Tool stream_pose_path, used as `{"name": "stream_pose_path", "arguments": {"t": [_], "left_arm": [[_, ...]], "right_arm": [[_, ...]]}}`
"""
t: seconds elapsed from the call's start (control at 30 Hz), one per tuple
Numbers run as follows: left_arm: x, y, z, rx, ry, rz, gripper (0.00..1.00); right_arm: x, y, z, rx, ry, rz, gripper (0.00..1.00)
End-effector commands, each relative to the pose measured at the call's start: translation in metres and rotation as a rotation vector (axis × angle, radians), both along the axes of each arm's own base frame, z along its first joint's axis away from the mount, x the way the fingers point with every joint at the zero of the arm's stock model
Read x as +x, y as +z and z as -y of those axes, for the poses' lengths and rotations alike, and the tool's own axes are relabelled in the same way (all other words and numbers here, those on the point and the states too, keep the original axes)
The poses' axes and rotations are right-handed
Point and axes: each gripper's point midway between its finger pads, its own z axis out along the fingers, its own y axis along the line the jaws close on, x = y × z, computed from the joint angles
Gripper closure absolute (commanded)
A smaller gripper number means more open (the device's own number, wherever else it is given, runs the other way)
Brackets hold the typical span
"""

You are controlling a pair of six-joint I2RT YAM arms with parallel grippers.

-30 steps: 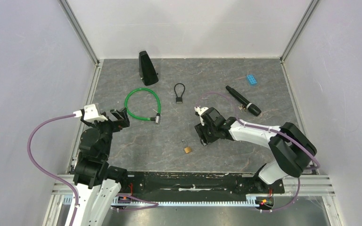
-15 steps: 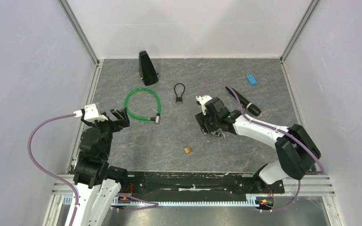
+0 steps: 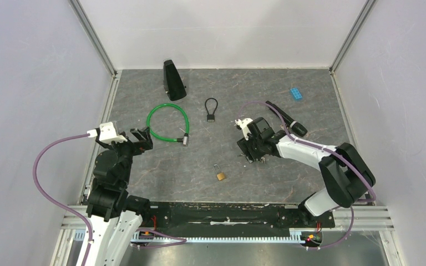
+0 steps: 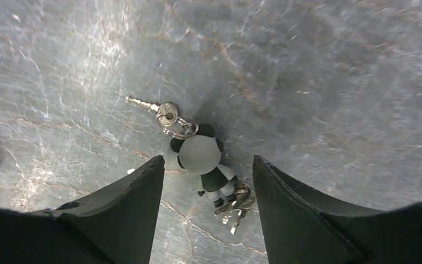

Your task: Unlock with the key

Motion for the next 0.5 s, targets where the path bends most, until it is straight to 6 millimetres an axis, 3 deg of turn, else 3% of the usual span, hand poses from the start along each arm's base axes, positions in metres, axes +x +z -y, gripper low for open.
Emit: {"name": "stream_pose_path", "arguments": {"t": [0.0, 0.13, 0.33, 0.47], "left_arm": [[0.002, 0.001, 0.005, 0.000, -0.024, 0.006, 0.03], [0.002, 0.002, 0.006, 0.000, -0.030, 0.009, 0.03], [0.003, 0.003, 0.009, -0.001, -0.047, 0.014, 0.03], [0.003, 0.002, 0.009, 0.000, -0.050, 0.011, 0.03]], "right_arm": [[-0.013, -0.011, -0.004, 0.020, 0.044, -0.062, 0.38], [-0.023, -0.014, -0.003, 0.039, 0.044, -0.091, 0.46], [-0.040, -0.018, 0.000, 0.062, 0.031, -0.135, 0.83], [-0.059, -0.018, 0.001, 0.091, -0.003, -0.179, 0.89]]}}
